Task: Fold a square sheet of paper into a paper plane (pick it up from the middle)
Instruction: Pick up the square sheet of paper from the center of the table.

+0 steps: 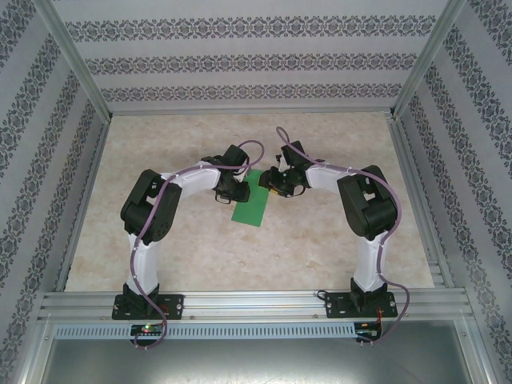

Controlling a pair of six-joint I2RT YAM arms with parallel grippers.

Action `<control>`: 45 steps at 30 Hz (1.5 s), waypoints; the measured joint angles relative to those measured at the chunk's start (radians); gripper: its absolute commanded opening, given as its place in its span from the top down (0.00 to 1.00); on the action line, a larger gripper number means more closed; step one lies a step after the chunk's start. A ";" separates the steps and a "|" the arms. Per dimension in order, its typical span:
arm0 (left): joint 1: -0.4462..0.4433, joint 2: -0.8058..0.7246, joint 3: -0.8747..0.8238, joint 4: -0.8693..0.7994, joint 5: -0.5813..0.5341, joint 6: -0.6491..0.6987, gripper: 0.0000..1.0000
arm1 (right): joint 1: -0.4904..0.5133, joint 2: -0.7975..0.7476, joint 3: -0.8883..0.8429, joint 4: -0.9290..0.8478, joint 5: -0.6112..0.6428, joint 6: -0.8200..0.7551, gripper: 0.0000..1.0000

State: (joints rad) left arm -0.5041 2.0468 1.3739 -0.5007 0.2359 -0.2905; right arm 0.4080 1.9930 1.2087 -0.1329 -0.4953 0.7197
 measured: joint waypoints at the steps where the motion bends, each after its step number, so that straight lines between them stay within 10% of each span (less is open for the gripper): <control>1: 0.000 0.000 -0.001 0.000 0.000 0.000 0.73 | 0.000 0.000 0.000 0.004 -0.008 -0.003 0.57; 14: 0.001 -0.010 -0.010 0.016 0.015 0.000 0.72 | 0.004 0.000 -0.069 0.109 -0.102 -0.016 0.61; 25: 0.009 -0.037 -0.023 -0.005 0.059 -0.002 0.67 | 0.009 -0.002 -0.094 0.153 -0.127 -0.013 0.84; 45: 0.100 -0.399 -0.143 -0.079 0.173 -0.122 0.33 | 0.002 -0.204 -0.145 0.269 -0.251 0.121 0.98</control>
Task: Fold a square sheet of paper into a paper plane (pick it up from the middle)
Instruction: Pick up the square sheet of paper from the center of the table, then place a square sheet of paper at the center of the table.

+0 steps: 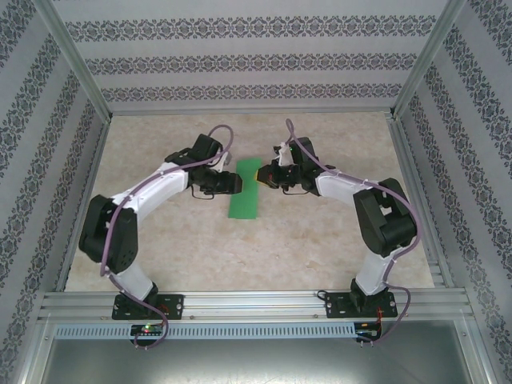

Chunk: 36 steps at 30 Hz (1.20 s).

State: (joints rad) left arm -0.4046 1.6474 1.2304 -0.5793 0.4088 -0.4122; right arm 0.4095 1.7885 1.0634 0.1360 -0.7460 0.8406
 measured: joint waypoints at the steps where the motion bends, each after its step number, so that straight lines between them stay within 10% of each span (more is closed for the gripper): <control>1: 0.009 -0.024 -0.023 0.014 0.011 -0.015 0.33 | -0.002 -0.011 -0.002 0.012 -0.007 0.017 0.98; 15: 0.053 -0.203 -0.206 0.220 0.200 -0.237 0.37 | -0.046 -0.141 -0.008 0.127 -0.058 0.193 0.98; 36: 0.053 -0.264 -0.180 0.168 0.217 -0.236 0.98 | -0.045 -0.142 -0.008 0.130 -0.064 0.205 0.98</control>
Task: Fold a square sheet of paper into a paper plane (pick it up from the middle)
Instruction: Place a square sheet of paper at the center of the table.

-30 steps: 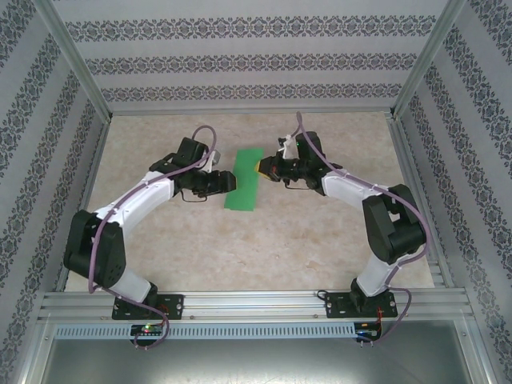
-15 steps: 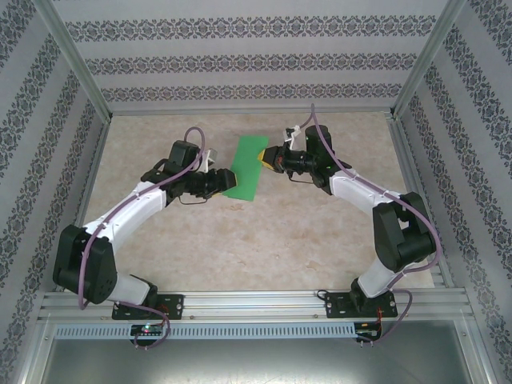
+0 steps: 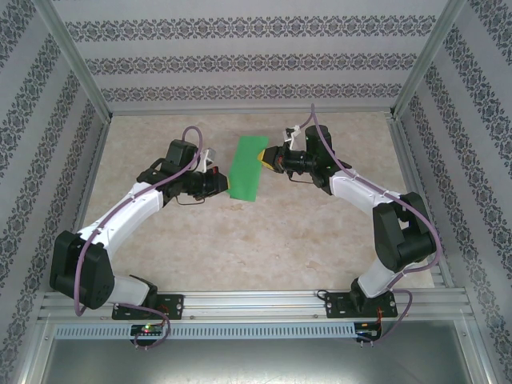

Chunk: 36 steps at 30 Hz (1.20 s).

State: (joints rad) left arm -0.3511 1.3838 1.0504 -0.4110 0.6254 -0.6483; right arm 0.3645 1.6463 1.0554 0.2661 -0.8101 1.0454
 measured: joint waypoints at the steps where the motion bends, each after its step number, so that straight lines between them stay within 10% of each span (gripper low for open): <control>1: 0.000 0.000 0.006 -0.005 0.000 0.001 0.98 | 0.000 0.000 0.000 0.000 0.000 0.000 0.98; 36: -0.130 0.370 -0.016 0.098 -0.014 -0.039 0.92 | 0.003 0.247 -0.026 -0.260 0.040 -0.330 0.94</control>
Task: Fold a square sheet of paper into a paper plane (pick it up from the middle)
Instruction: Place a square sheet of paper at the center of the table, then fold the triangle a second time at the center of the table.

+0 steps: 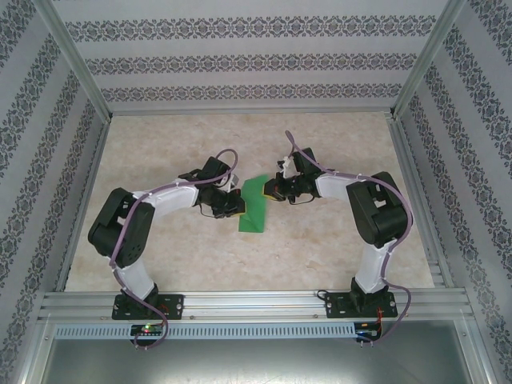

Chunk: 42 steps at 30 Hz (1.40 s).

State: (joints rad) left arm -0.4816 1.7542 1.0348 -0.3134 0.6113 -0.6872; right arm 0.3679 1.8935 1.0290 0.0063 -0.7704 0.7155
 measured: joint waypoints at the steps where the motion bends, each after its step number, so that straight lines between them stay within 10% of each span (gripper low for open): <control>1: -0.002 0.014 0.007 0.002 0.000 0.000 0.92 | -0.005 0.006 0.001 -0.007 0.003 -0.010 0.93; 19: -0.004 0.174 0.132 0.011 0.018 0.008 0.91 | -0.019 0.061 0.090 -0.165 0.105 -0.166 0.79; 27: -0.004 0.220 0.170 0.003 0.018 0.026 0.91 | -0.019 0.032 0.116 -0.299 0.214 -0.229 0.55; 42: -0.004 0.244 0.212 -0.029 0.017 0.040 0.91 | -0.016 0.017 0.171 -0.301 0.257 -0.222 0.77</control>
State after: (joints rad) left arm -0.4854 1.9984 1.2469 -0.3420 0.6285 -0.6472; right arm 0.3515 1.9106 1.1995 -0.2951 -0.5137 0.4938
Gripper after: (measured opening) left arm 0.092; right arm 0.257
